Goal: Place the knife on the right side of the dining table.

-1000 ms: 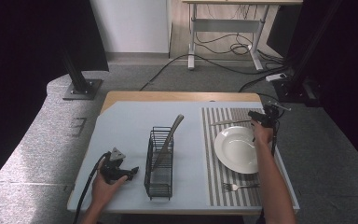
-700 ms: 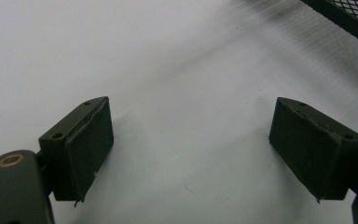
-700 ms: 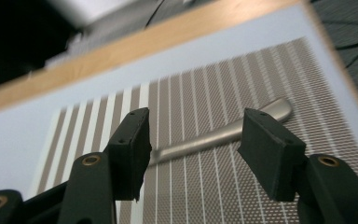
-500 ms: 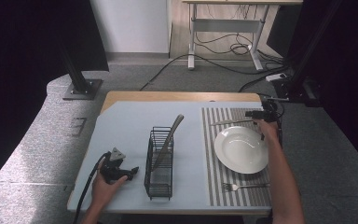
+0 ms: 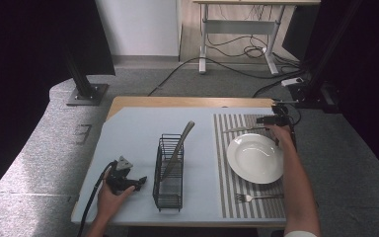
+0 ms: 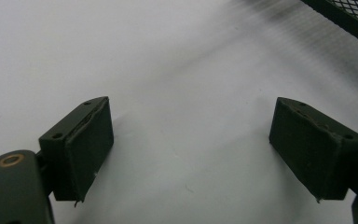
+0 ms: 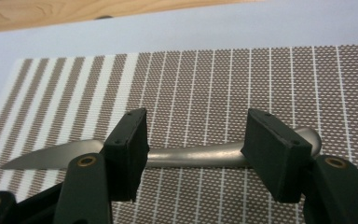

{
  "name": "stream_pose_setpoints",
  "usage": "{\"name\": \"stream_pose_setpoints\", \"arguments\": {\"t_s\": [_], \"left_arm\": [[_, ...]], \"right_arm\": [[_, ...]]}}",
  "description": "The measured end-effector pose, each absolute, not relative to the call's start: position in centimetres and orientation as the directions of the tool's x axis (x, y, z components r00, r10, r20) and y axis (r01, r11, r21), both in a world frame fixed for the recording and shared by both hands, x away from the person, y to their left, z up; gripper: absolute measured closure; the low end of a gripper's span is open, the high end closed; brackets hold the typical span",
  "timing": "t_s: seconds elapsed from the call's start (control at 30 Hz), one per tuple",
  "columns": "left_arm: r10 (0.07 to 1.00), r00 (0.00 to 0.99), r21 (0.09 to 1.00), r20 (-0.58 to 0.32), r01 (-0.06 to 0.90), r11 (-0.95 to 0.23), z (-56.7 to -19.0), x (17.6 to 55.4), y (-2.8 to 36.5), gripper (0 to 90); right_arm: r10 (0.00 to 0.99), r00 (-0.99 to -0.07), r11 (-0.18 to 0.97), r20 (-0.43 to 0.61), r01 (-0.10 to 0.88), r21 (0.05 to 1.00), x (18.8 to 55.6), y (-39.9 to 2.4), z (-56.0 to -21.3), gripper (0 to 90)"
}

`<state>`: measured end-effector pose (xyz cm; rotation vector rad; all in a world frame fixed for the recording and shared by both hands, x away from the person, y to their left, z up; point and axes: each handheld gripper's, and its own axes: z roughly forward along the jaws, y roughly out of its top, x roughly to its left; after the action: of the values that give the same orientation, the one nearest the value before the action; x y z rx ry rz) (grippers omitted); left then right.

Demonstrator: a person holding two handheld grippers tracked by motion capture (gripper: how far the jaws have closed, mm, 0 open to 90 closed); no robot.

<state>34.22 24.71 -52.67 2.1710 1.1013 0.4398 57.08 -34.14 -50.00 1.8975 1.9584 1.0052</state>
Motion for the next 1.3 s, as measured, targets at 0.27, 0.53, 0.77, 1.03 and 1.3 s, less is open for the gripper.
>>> {"name": "stream_pose_setpoints", "arguments": {"t_s": [0.27, 0.53, 0.77, 1.03, 1.3], "left_arm": [[0.808, 0.59, 0.685, 0.002, 0.588, -0.431, -52.7, 34.2, 24.7, 13.0], [0.808, 0.59, 0.685, 0.002, 0.587, -0.431, -52.7, 34.2, 24.7, 13.0], [0.808, 0.59, 0.685, 0.002, 0.588, -0.431, -52.7, 34.2, 24.7, 13.0], [0.808, 0.59, 0.685, 0.002, 0.588, -0.431, -52.7, 34.2, 24.7, 13.0], [0.808, 0.59, 0.685, 0.002, 0.588, -0.431, -52.7, 34.2, 24.7, 13.0]], "right_arm": [[0.96, -0.162, -0.005, 0.23, 0.807, 0.59, 58.1, -34.3, -50.1, 40.6], [0.967, -0.176, 0.033, 0.185, 0.805, 0.592, 58.5, -33.7, -50.7, 41.2], [0.969, -0.157, 0.02, 0.191, 0.82, 0.573, 58.1, -34.3, -50.8, 41.5], [0.964, -0.154, -0.01, 0.215, 0.791, 0.611, 57.6, -34.6, -50.0, 41.6], [0.949, -0.178, -0.043, 0.26, 0.745, 0.666, 55.3, -34.7, -47.8, 41.1]]}}
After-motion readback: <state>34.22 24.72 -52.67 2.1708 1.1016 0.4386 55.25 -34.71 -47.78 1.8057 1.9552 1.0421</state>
